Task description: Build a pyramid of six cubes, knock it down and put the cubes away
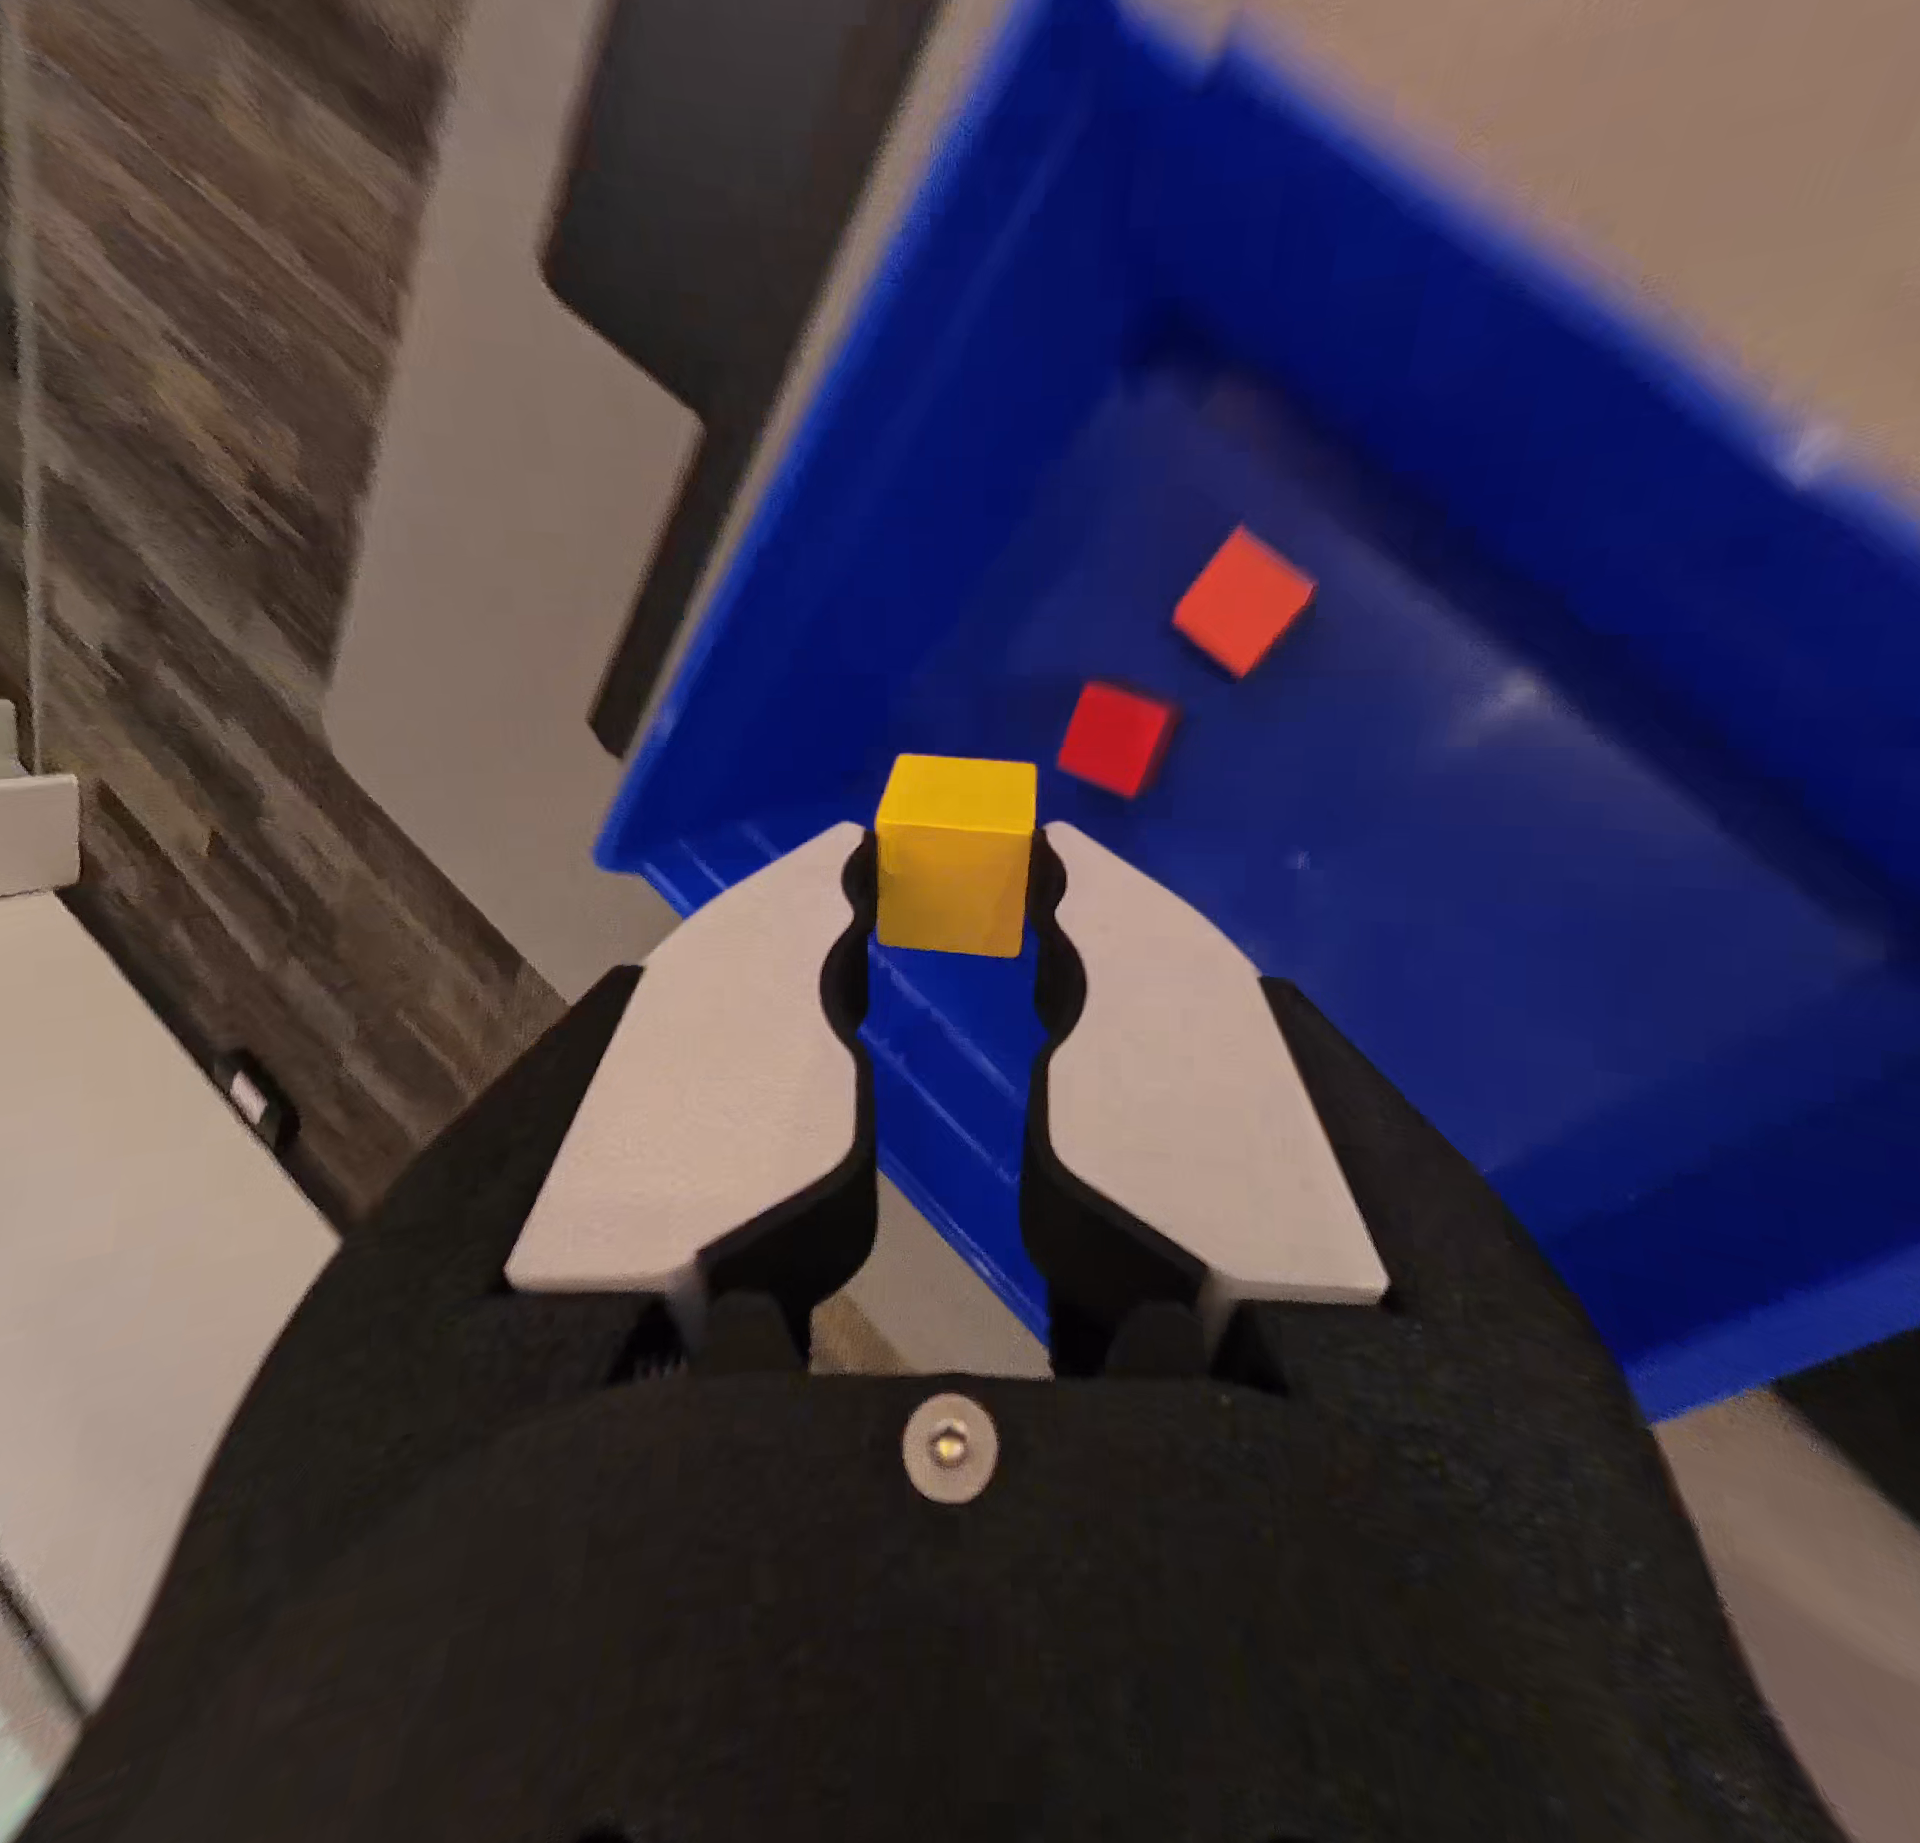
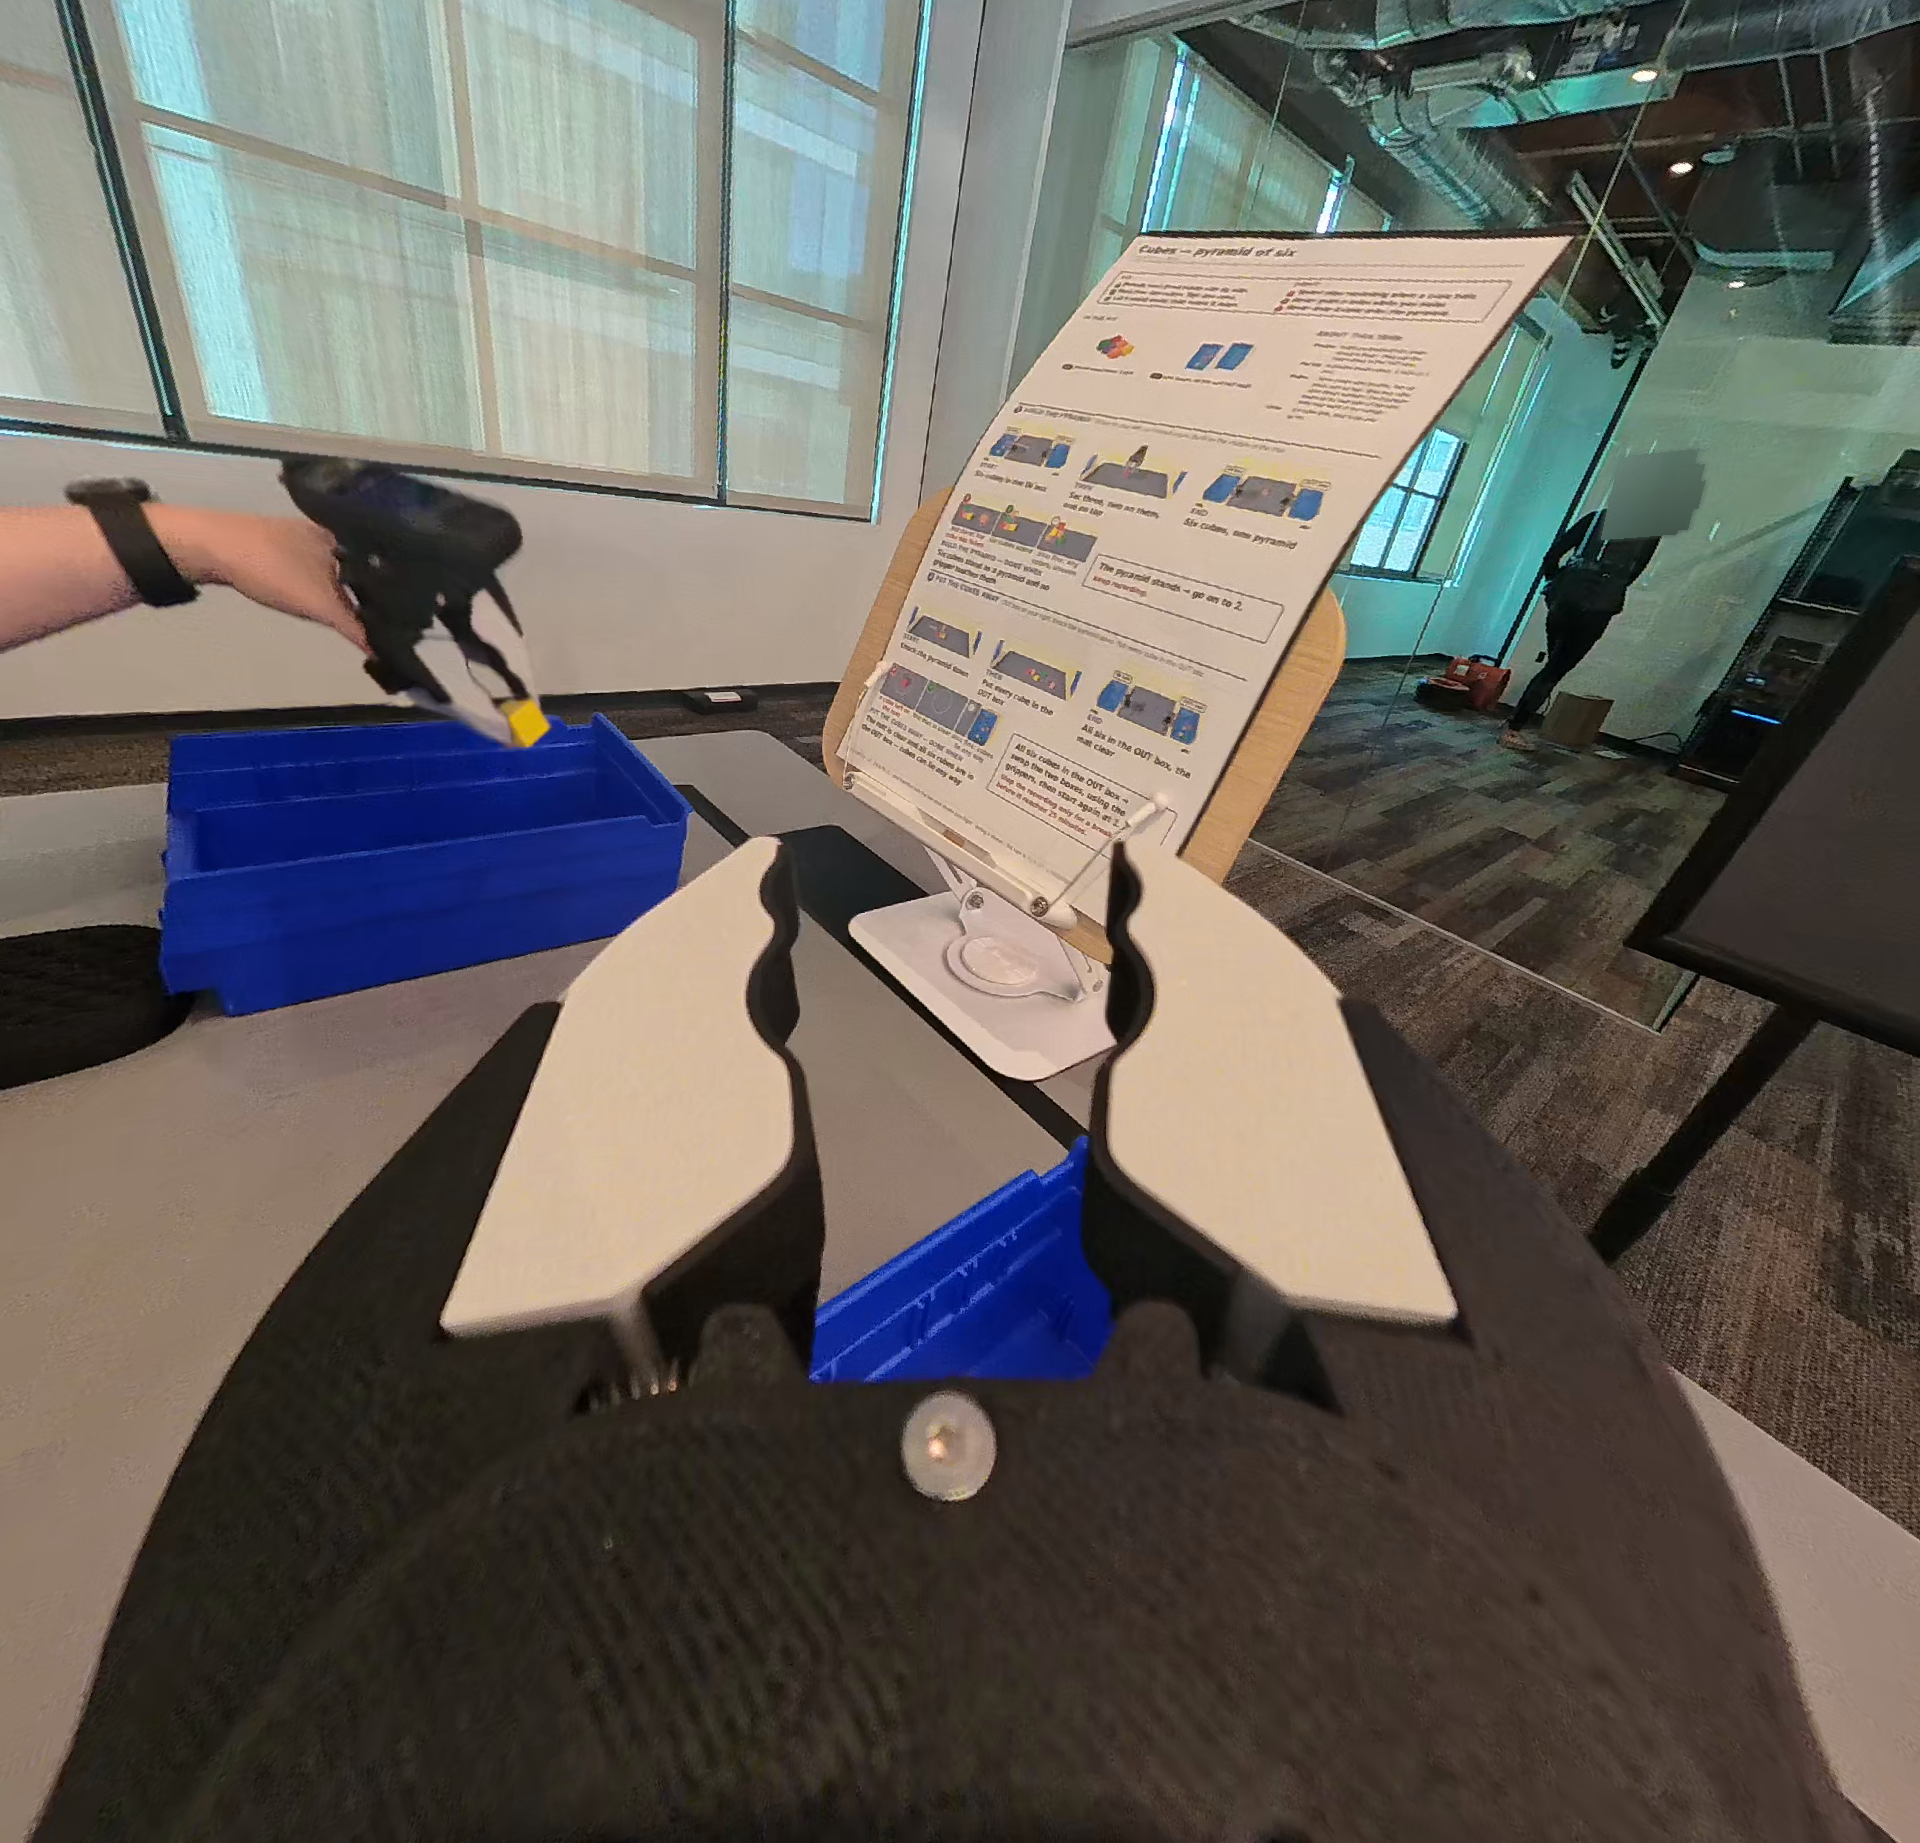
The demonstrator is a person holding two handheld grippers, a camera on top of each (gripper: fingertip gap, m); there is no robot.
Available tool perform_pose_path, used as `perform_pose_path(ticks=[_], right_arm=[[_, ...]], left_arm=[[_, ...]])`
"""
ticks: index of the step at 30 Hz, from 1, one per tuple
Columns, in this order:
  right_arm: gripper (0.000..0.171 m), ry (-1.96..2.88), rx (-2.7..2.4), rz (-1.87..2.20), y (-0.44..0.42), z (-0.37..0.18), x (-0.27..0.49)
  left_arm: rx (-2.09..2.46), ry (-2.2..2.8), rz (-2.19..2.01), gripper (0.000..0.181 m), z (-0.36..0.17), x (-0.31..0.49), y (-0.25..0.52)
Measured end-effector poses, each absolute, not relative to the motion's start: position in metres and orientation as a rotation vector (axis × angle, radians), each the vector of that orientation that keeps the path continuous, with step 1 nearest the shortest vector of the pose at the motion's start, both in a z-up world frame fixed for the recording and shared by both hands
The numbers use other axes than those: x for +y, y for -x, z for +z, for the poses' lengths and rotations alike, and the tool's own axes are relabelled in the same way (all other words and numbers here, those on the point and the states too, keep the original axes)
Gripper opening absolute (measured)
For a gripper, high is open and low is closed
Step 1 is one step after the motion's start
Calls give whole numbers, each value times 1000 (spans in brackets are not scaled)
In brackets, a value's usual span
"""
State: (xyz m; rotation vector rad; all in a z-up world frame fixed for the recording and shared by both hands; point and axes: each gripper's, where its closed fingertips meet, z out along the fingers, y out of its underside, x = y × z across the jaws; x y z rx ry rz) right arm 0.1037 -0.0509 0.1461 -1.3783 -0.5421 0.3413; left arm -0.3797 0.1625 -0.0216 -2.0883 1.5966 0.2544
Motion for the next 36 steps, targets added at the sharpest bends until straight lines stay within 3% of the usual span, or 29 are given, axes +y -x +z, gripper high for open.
perform_pose_path(ticks=[6,17,28,36], right_arm=[[58,1374,-582,327,-93,149,-55],[57,1363,-584,341,-93,154,-65],[57,1356,-568,360,-98,157,-69],[56,1332,-577,388,-97,161,-73]], left_arm=[[1604,1902,-91,28,35,95,265],[2100,1744,-80,28,-45,-18,113],[2338,1758,-8,28,-107,-44,67],[2359,1781,57,27,-122,-33,64]])
